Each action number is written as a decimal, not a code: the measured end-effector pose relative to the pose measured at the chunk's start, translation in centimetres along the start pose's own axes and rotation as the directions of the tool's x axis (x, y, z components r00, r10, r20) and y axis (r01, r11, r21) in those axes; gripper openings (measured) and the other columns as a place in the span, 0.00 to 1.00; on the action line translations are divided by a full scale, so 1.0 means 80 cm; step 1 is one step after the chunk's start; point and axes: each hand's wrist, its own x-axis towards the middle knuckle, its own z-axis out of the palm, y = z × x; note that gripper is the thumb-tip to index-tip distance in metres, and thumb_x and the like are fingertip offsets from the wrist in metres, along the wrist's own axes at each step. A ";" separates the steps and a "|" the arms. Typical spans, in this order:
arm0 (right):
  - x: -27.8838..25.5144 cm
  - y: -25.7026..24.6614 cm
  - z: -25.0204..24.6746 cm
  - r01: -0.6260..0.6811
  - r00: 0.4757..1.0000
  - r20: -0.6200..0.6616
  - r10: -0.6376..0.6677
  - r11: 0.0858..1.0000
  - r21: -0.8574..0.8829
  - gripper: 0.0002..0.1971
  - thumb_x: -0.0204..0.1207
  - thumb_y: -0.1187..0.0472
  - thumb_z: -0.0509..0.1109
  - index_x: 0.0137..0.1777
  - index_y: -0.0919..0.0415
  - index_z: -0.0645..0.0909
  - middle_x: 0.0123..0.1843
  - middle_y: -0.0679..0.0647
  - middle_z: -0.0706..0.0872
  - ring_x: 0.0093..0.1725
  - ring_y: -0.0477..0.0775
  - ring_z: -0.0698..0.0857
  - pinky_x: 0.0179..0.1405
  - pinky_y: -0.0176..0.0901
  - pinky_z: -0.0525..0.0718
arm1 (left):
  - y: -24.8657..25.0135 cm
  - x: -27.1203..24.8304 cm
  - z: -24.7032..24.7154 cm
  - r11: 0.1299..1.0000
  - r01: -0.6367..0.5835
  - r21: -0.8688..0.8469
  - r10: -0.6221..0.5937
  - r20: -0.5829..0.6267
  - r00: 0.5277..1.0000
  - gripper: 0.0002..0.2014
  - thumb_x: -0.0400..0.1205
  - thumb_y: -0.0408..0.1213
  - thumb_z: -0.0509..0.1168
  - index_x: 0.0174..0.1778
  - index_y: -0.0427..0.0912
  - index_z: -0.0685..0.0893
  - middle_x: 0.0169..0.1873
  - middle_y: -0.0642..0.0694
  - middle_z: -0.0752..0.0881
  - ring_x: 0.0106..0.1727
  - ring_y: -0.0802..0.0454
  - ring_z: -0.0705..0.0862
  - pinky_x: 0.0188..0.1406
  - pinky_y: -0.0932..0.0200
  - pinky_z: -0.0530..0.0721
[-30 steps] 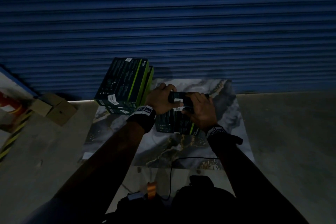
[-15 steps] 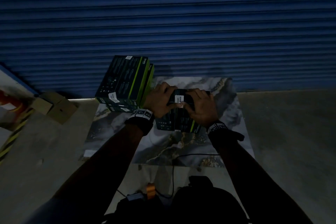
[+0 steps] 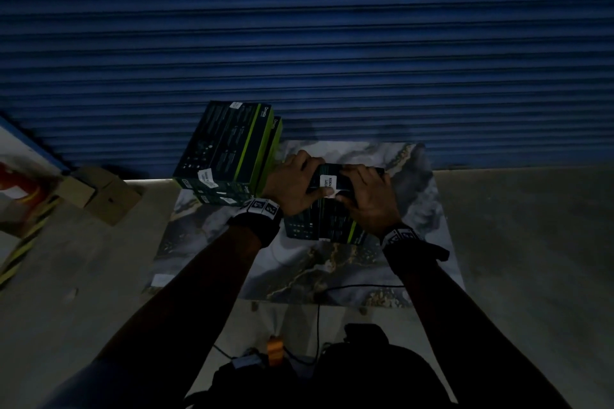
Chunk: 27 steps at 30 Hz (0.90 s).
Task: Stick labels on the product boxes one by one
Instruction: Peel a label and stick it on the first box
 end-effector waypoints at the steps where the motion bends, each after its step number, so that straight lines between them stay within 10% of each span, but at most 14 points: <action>1: 0.000 0.001 -0.001 -0.003 1.000 0.010 0.003 1.000 0.010 0.27 0.82 0.41 0.68 0.76 0.54 0.75 0.72 0.50 0.80 0.66 0.56 0.79 0.60 0.54 0.71 | 0.000 0.000 0.002 1.000 -0.005 0.021 0.005 -0.005 1.000 0.37 0.81 0.71 0.60 0.78 0.49 0.73 0.66 0.43 0.77 0.64 0.39 0.80 0.49 0.47 0.84; 9: 0.005 -0.003 -0.004 -0.011 0.999 0.050 0.010 1.000 0.011 0.34 0.70 0.49 0.75 0.77 0.56 0.74 0.73 0.51 0.80 0.66 0.59 0.80 0.59 0.56 0.74 | 0.000 0.003 0.007 0.988 -0.025 0.150 0.015 0.067 0.998 0.44 0.74 0.68 0.70 0.81 0.48 0.67 0.68 0.43 0.74 0.67 0.38 0.77 0.52 0.43 0.85; 27: 0.008 -0.002 -0.002 0.013 0.999 -0.047 -0.012 1.000 0.016 0.30 0.72 0.50 0.71 0.75 0.57 0.77 0.70 0.52 0.82 0.64 0.57 0.80 0.59 0.54 0.73 | -0.002 0.010 0.009 0.992 -0.014 0.122 0.020 -0.050 0.999 0.39 0.80 0.76 0.56 0.75 0.48 0.74 0.63 0.45 0.78 0.62 0.41 0.80 0.50 0.47 0.85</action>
